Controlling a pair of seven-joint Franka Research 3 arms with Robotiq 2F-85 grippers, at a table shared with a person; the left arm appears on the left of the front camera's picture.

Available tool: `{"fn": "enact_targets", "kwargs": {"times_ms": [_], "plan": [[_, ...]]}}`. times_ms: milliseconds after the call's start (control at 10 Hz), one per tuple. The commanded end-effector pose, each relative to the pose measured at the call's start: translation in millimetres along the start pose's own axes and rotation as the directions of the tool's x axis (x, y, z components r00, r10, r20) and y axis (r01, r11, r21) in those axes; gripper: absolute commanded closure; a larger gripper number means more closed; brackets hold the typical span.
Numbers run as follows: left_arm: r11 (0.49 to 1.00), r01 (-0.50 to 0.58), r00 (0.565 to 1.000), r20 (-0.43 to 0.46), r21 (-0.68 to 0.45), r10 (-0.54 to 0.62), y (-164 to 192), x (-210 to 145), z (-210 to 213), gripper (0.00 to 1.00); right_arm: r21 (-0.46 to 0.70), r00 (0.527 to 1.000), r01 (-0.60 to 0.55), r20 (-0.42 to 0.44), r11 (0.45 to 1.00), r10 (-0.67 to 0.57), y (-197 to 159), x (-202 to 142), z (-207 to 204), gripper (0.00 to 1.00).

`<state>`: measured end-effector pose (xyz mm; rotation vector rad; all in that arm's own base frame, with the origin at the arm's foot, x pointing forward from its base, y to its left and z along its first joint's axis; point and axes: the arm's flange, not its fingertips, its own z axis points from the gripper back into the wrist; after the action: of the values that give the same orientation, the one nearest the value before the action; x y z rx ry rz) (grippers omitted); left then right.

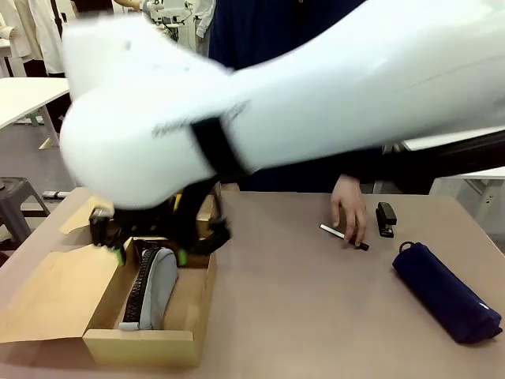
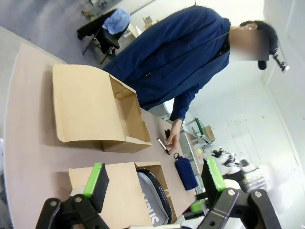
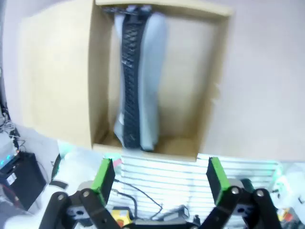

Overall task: Place items inside the box.
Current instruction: Pick up a Pencil pouch or Stapler and place it inside the Mailer Box closest to the robot.

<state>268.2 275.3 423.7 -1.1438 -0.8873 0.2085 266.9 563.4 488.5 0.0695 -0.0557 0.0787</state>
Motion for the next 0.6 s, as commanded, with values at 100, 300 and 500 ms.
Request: {"fn": "enact_targets", "kwargs": {"times_ms": [100,300,500], "plan": [[1.0,0.02,1.0,0.019,-0.021,-0.02,-1,1,-1,0.0,-0.021,0.979,0.203,0.043,0.979,-0.202,-131,-35,49,0.0],[1.0,0.02,1.0,0.019,-0.021,-0.02,-1,1,-1,0.0,-0.034,0.993,0.11,0.043,0.993,-0.109,-83,-24,58,0.0],[1.0,0.02,1.0,0.019,-0.021,-0.02,-1,1,-1,0.0,-0.064,0.981,0.182,0.076,0.981,-0.177,-131,-35,62,0.0]]}}
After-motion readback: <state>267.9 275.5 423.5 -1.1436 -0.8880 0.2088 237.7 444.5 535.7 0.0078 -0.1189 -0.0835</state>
